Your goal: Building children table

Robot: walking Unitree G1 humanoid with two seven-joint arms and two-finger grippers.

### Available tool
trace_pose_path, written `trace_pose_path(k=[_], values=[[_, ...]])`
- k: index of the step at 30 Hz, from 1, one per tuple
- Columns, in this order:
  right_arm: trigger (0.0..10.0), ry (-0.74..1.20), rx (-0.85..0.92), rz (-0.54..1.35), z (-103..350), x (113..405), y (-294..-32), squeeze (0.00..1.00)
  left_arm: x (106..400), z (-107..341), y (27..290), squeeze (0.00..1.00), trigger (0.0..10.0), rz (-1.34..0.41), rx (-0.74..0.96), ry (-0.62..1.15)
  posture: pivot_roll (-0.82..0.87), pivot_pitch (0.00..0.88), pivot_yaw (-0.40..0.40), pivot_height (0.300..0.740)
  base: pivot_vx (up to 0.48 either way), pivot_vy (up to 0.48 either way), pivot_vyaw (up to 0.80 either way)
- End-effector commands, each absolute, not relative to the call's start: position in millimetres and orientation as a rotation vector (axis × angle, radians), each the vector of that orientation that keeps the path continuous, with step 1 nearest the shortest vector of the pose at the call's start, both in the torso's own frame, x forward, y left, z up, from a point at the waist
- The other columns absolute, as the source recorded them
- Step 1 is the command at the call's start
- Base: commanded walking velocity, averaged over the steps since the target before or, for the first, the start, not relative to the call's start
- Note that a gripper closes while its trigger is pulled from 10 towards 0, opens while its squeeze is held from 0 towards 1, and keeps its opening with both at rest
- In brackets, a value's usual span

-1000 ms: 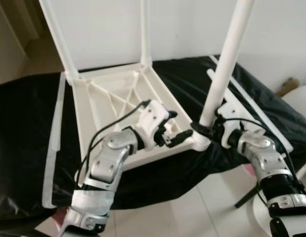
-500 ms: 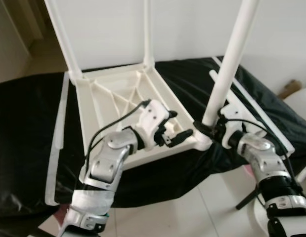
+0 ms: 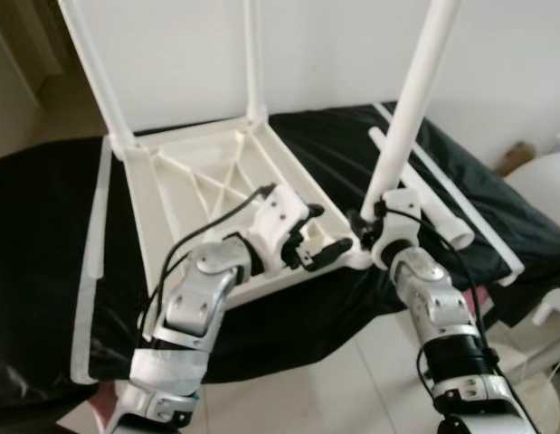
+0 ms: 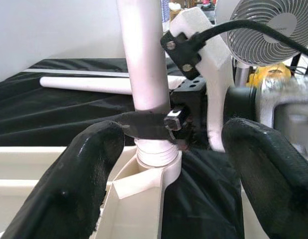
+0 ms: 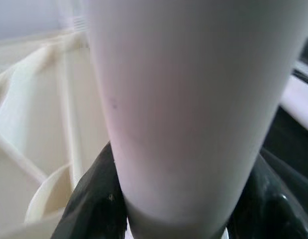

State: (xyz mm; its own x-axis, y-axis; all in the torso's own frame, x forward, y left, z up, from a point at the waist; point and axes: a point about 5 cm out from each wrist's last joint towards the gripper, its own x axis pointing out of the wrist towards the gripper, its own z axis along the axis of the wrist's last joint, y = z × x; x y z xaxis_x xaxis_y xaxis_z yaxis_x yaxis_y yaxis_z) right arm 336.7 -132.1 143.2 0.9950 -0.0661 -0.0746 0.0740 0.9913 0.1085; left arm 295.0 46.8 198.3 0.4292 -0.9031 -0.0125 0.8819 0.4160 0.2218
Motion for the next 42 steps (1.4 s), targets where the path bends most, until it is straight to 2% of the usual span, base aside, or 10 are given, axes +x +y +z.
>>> trace_pose_path(k=[1,18,19,30,31,40,42], values=[[10.0,0.161,0.189,-0.188,125.4,330.0,-134.4,0.00,298.9,197.6,47.9,0.00,10.0,-1.036,0.198,-0.119,0.02,0.000,-0.006,0.740,0.000,0.000,0.00],[10.0,0.131,0.140,-0.207,133.4,323.7,-131.6,0.00,302.2,199.7,53.3,0.00,10.0,-1.010,0.213,-0.120,0.03,0.000,0.000,0.740,0.000,0.000,0.00],[10.0,0.117,0.140,-0.209,134.8,322.4,-131.6,1.00,302.5,199.4,54.1,0.00,10.0,-1.006,0.216,-0.119,0.03,0.000,0.000,0.740,0.000,0.000,0.00],[10.0,0.113,0.135,-0.173,131.2,312.0,-129.5,1.00,307.3,200.9,62.4,0.00,10.0,-0.976,0.218,-0.119,0.03,0.000,0.001,0.740,0.000,0.000,0.00],[10.0,0.126,0.133,-0.144,127.8,308.5,-128.0,0.00,310.1,202.1,67.0,0.00,10.0,-0.959,0.222,-0.119,0.03,0.000,0.001,0.740,0.000,0.000,0.00],[10.0,0.134,0.113,-0.075,121.9,293.8,-127.9,0.00,321.7,202.5,89.4,0.00,10.0,-0.880,0.261,-0.101,0.03,0.000,0.006,0.740,0.000,0.000,0.00],[10.0,0.141,0.092,-0.027,117.8,283.5,-130.1,0.00,331.7,199.9,107.8,0.00,10.0,-0.805,0.309,-0.074,0.02,0.000,0.013,0.740,0.000,0.000,0.00]])
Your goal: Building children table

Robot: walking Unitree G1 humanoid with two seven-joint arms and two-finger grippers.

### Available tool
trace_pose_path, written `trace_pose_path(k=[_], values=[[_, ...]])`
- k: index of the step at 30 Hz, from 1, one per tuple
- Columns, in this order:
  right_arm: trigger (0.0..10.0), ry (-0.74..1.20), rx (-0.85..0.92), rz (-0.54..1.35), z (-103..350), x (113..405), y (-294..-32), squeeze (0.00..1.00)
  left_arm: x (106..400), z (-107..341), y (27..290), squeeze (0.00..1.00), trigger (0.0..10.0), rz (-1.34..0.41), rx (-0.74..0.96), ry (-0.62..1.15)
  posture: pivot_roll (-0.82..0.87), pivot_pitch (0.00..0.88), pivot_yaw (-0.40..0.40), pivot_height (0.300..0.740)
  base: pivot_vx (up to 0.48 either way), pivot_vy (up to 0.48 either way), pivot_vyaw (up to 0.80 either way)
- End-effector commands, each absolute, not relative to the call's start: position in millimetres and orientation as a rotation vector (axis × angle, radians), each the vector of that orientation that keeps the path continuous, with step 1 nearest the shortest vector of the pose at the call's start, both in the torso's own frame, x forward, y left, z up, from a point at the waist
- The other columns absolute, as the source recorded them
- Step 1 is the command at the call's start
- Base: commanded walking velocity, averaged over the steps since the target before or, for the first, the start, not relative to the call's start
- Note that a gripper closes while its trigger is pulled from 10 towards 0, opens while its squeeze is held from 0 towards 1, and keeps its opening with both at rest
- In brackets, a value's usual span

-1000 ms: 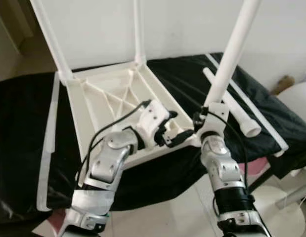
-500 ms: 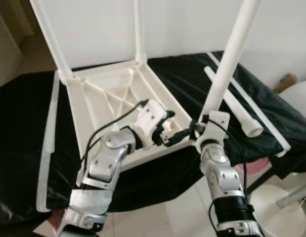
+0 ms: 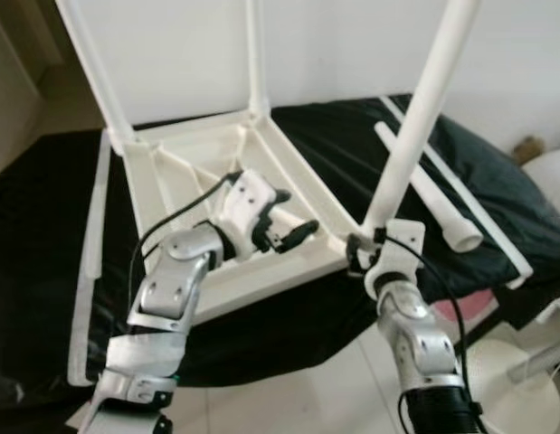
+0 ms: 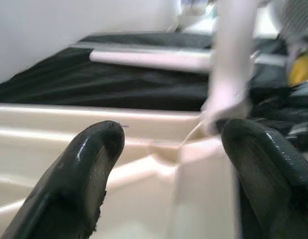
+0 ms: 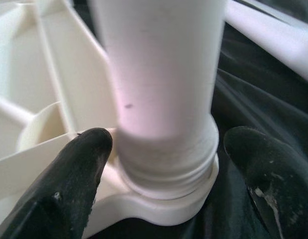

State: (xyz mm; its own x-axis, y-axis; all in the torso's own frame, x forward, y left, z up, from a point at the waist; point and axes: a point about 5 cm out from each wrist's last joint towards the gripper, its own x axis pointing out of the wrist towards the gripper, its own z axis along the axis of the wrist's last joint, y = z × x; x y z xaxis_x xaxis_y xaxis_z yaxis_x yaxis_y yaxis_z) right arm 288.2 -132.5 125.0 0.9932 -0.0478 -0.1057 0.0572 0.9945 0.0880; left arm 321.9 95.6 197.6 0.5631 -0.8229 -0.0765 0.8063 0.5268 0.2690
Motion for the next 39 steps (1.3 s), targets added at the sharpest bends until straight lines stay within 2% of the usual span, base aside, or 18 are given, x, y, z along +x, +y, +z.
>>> trace_pose_path(k=[1,4,6,10,15,22,27,36,39], values=[[10.0,0.147,0.083,-0.010,115.8,279.0,-131.6,0.00,336.1,197.8,116.1,0.00,10.0,-0.769,0.342,-0.056,0.02,0.000,0.013,0.740,0.000,0.000,0.00],[10.0,0.147,0.083,-0.010,115.8,279.0,-131.6,0.00,336.1,197.8,116.1,0.00,10.0,-0.769,0.342,-0.056,0.02,0.000,0.013,0.740,0.000,0.000,0.00],[10.0,0.158,0.073,0.011,113.1,271.4,-135.7,0.00,344.0,191.4,133.3,0.00,10.0,-0.696,0.435,-0.010,0.01,0.000,0.020,0.740,0.000,0.000,0.00],[10.0,0.168,0.066,0.016,111.6,268.3,-137.9,0.00,346.7,188.6,139.9,0.00,10.0,-0.674,0.471,0.009,0.01,0.000,0.019,0.740,0.000,0.000,0.00],[10.0,0.201,0.050,0.040,105.9,258.9,-141.6,0.00,353.6,179.7,161.7,0.00,10.0,-0.605,0.583,0.067,0.01,0.000,0.023,0.740,0.000,0.000,0.00],[10.0,0.210,0.042,0.042,104.8,255.4,-145.1,0.00,356.2,173.0,172.1,0.00,10.0,-0.570,0.659,0.095,0.01,0.000,0.024,0.740,0.000,0.000,0.00],[10.0,0.222,0.032,0.024,103.1,253.2,-151.7,0.00,359.3,166.4,196.4,0.00,10.0,-0.486,0.789,0.150,0.01,0.000,0.021,0.740,0.000,0.000,0.00],[10.0,0.220,0.023,0.032,103.9,256.7,-151.8,0.00,365.6,175.8,212.8,0.00,10.0,-0.392,0.778,0.130,0.01,0.000,0.015,0.740,0.000,0.000,0.00],[10.0,0.212,0.004,0.038,106.3,261.0,-154.6,0.00,365.5,177.3,226.2,0.00,10.0,-0.363,0.826,0.151,0.01,0.000,0.012,0.740,0.000,0.000,0.00]])
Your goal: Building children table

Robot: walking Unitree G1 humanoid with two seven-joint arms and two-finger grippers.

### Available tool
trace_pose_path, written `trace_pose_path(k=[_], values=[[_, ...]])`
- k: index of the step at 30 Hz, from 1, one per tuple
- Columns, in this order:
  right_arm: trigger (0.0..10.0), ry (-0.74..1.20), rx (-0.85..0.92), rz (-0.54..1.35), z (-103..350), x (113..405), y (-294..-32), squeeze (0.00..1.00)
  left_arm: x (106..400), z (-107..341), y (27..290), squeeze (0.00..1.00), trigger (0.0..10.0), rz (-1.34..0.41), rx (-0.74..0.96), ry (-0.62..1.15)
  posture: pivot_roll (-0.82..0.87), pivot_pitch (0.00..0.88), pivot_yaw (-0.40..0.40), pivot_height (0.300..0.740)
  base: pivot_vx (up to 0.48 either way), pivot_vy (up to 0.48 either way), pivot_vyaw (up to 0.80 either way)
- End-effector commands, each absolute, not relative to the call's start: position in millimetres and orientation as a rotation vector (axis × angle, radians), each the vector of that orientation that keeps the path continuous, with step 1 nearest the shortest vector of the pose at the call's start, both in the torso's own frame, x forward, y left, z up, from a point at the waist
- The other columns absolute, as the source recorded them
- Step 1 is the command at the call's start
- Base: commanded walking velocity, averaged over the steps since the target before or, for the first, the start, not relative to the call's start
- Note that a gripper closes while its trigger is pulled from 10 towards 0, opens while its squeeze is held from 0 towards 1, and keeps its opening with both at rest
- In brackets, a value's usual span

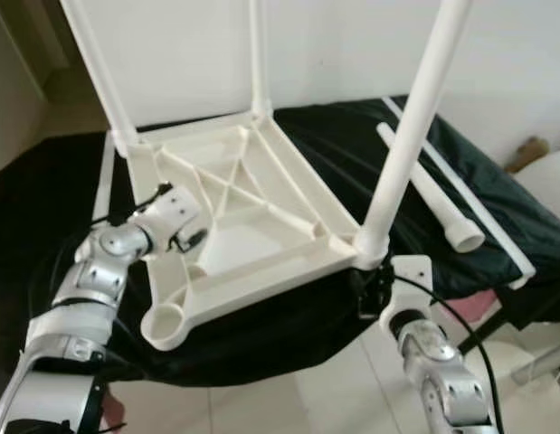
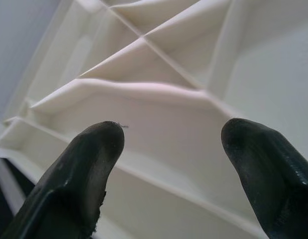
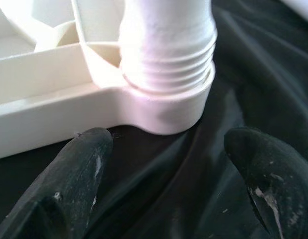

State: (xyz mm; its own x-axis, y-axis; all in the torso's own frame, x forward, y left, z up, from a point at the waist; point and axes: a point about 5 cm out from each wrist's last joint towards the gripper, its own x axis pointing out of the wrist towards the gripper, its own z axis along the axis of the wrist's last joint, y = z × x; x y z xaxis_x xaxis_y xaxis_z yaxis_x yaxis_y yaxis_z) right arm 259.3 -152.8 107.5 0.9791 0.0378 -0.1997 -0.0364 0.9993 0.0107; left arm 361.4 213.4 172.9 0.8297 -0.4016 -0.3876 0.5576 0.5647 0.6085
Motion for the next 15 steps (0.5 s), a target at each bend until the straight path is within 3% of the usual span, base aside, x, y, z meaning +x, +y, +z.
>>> trace_pose_path(k=[1,15], values=[[10.0,0.212,0.004,0.038,106.3,261.0,-154.6,0.00,365.5,177.3,226.2,0.00,10.0,-0.363,0.826,0.151,0.01,0.000,0.012,0.740,0.000,0.000,0.00],[10.0,0.185,-0.041,0.051,112.6,274.6,-158.0,0.00,359.3,157.7,210.8,0.00,10.0,-0.484,0.990,0.172,0.02,0.000,0.011,0.740,0.000,0.000,0.00]])
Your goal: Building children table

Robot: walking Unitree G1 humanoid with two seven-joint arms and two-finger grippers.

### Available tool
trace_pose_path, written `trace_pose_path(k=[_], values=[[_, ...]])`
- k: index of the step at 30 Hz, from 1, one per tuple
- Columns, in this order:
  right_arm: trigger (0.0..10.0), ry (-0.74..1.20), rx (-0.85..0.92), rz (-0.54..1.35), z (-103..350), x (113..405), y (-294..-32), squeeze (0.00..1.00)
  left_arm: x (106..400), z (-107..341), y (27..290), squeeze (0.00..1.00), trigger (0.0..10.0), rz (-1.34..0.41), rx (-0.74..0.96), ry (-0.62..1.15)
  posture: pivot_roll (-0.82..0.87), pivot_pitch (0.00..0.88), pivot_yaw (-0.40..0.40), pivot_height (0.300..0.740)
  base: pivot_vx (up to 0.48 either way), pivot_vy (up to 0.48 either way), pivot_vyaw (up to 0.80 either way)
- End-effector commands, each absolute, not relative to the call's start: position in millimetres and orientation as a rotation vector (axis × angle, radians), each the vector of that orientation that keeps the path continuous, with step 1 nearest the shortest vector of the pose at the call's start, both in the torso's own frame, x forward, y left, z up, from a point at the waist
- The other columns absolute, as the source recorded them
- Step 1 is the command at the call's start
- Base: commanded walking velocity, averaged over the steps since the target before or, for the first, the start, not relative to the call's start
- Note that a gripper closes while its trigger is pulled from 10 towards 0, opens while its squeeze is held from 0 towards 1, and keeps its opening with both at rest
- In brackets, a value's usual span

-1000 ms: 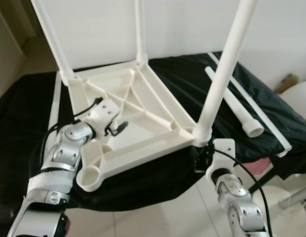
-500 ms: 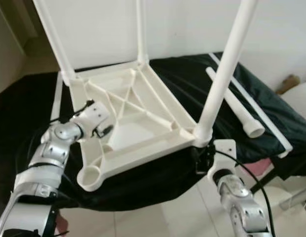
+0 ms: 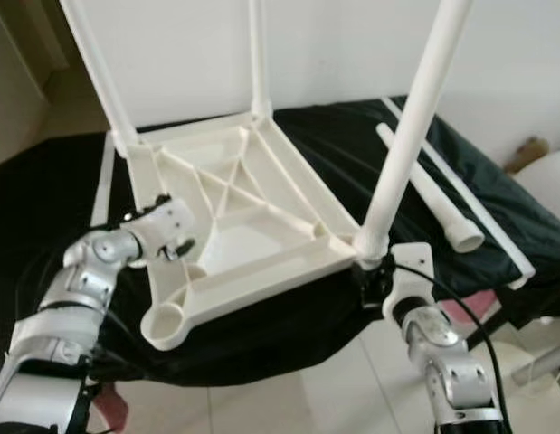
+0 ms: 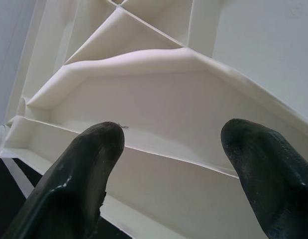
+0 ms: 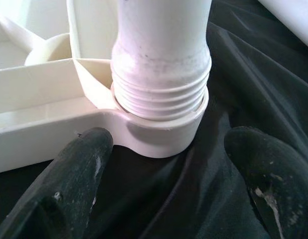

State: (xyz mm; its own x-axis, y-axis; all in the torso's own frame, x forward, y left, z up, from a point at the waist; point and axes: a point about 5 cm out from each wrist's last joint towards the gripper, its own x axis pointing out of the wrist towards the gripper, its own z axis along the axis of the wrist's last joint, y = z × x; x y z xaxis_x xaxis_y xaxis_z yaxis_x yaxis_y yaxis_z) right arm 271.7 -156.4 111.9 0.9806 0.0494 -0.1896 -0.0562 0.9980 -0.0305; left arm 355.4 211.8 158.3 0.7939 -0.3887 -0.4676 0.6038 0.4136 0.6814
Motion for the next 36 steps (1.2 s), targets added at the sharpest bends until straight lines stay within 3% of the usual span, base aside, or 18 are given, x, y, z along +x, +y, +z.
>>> trace_pose_path(k=[1,14,17,25,36], values=[[10.0,0.181,-0.045,0.052,113.7,277.4,-158.0,0.00,359.0,155.6,207.6,0.00,10.0,-0.508,0.992,0.175,0.02,0.000,0.011,0.740,0.000,0.000,0.00],[10.0,0.204,-0.076,0.059,111.9,289.5,-159.5,0.00,335.9,133.0,188.6,0.00,10.0,-0.829,1.089,0.229,0.01,0.000,0.016,0.740,0.000,0.000,0.00],[10.0,0.217,-0.082,0.114,108.2,299.1,-160.5,0.00,318.9,129.4,172.7,0.00,10.0,-1.015,1.008,0.248,0.01,0.000,0.022,0.740,0.000,0.000,0.00],[10.0,0.250,-0.078,0.120,101.5,309.7,-166.8,0.00,306.9,125.7,167.8,0.00,10.0,-1.107,0.960,0.291,0.01,0.000,0.027,0.740,0.000,0.000,0.00],[10.0,0.268,-0.083,0.152,96.2,337.7,-164.3,0.00,277.8,135.4,136.5,0.00,10.0,-1.300,0.784,0.267,0.03,0.000,0.022,0.740,0.000,0.000,0.00]])
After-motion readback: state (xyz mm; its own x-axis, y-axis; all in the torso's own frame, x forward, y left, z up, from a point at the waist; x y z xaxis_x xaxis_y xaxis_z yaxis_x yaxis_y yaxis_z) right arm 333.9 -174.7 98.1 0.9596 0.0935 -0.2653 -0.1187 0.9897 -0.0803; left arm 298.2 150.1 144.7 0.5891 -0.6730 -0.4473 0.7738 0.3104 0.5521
